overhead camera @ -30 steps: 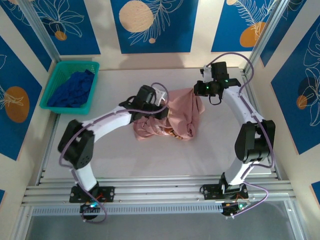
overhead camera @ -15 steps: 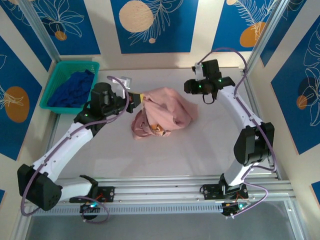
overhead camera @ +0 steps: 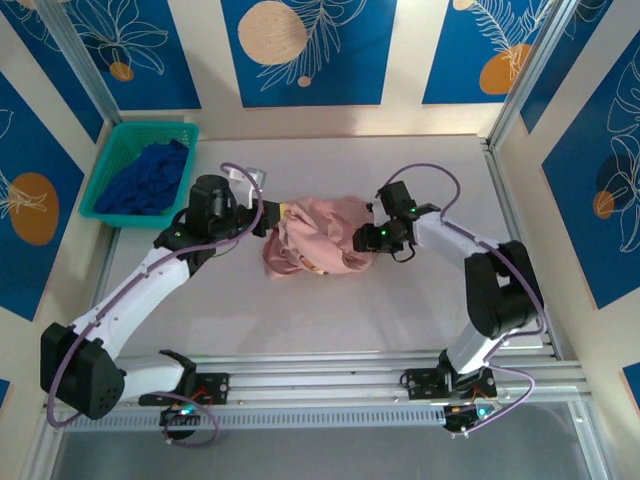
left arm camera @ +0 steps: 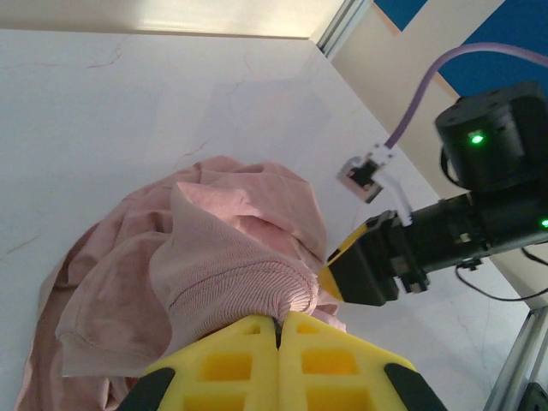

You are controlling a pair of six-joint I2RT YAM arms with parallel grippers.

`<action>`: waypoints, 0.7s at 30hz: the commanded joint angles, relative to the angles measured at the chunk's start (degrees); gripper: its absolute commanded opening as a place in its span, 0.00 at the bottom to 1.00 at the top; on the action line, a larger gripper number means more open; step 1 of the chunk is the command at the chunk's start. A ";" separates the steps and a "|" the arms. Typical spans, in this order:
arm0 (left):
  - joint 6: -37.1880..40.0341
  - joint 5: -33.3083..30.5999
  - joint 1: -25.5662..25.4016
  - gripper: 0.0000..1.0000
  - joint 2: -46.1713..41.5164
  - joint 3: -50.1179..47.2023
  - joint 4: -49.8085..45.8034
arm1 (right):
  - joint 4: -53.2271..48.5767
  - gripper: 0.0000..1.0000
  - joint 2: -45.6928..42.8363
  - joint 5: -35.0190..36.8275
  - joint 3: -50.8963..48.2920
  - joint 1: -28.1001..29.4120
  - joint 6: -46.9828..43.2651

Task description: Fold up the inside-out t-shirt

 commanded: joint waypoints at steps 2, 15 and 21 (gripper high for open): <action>-0.59 -0.60 0.78 0.00 -1.35 1.66 0.96 | 2.75 0.15 1.93 -0.35 3.71 -0.15 0.20; 1.14 -4.92 2.85 0.00 -3.70 19.35 -1.02 | -8.28 0.00 -21.56 1.23 21.64 -10.86 -5.63; 4.09 -10.95 3.78 0.00 -6.91 14.86 -3.09 | -9.37 0.00 -22.78 -1.24 23.20 -11.13 -5.47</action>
